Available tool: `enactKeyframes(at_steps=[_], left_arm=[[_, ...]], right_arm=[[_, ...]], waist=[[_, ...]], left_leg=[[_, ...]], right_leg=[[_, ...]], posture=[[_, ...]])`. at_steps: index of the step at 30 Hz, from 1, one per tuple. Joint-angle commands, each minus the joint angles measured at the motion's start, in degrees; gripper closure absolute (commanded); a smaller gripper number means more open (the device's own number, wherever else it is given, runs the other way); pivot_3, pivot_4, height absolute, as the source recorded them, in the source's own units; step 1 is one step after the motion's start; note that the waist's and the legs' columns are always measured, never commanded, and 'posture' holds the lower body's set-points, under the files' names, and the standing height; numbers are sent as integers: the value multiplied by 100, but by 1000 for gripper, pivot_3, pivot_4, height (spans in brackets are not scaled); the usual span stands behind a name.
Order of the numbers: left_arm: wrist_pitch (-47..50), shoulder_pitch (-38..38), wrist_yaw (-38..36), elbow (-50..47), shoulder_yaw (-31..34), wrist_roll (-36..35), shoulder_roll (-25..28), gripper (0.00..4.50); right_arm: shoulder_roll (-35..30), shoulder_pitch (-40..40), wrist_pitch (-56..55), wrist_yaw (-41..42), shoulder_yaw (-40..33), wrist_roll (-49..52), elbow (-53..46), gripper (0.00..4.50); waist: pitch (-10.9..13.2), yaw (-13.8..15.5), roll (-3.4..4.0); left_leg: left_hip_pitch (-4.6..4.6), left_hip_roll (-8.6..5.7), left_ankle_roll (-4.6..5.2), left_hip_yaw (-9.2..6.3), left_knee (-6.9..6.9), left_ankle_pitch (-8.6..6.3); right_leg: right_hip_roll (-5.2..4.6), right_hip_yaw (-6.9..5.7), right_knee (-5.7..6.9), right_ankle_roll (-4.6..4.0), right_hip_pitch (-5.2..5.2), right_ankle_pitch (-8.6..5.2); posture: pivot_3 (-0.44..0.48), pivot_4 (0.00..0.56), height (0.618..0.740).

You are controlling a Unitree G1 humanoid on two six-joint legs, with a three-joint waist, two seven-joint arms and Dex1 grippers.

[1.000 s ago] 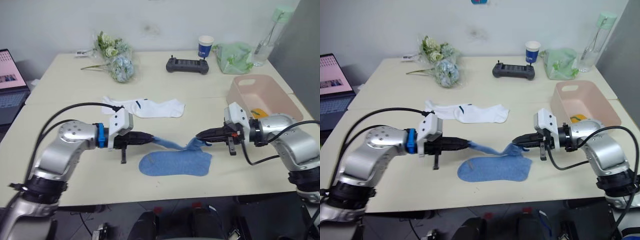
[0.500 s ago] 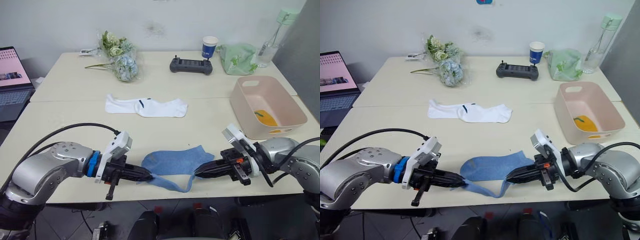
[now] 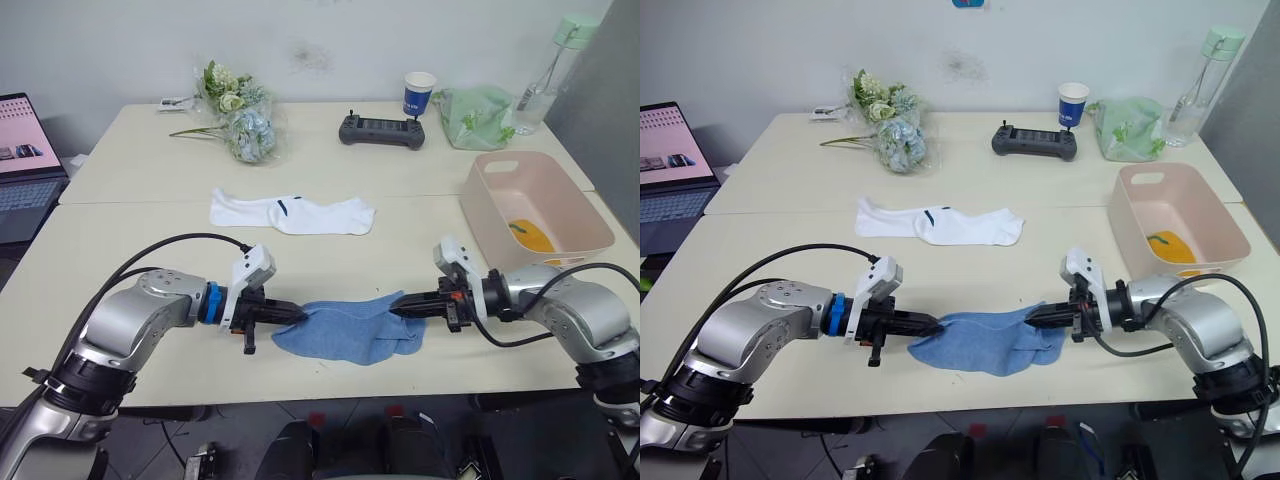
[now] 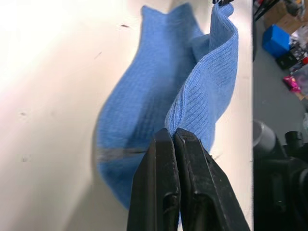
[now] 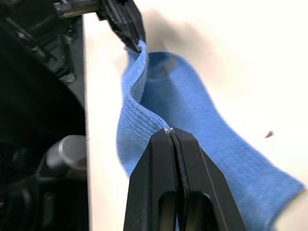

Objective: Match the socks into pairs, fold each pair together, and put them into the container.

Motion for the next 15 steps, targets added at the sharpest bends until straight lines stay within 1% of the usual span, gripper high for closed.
enactKeyframes(at_steps=[1, 4, 10, 13, 15], left_arm=[[-171, -83, -24, 94, -91, 189, -127, 4469], [-231, -100, 43, 247, -63, 304, -292, 4469], [-305, -155, 224, 520, 46, 500, -552, 4469], [-334, -115, 241, 533, 39, 549, -615, 4500], [-346, -104, 238, 536, 45, 577, -634, 4500]], right_arm=[[94, -93, -140, -77, 10, -178, 7, 4500], [161, -66, -280, -171, 31, -406, 133, 4500], [357, -140, -324, -455, -241, -537, 401, 4500], [342, -158, -32, -491, -527, -295, 429, 3842], [319, -141, 54, -525, -633, -279, 393, 3137]], waist=[[0, 0, 0], [0, 0, 0], [0, -1, 0], [0, 0, 0], [0, -1, 0]], left_leg=[[-1, 0, 0, 0, 0, 0], [-1, -1, 0, -1, 1, 0], [-1, -2, 0, 0, 2, 0], [-1, -3, -1, -1, 2, 0], [-1, -3, -1, -1, 2, 0]], right_leg=[[0, 0, -1, 0, 0, 0], [-2, 0, -1, 0, 0, 0], [-2, 1, 2, 0, -2, 0], [-4, 1, 2, 0, -2, 0], [-4, 0, 2, 0, -2, 0]], posture=[[0, 150, 740], [0, 150, 740], [0, 150, 740], [0, 150, 740], [0, 150, 740]])
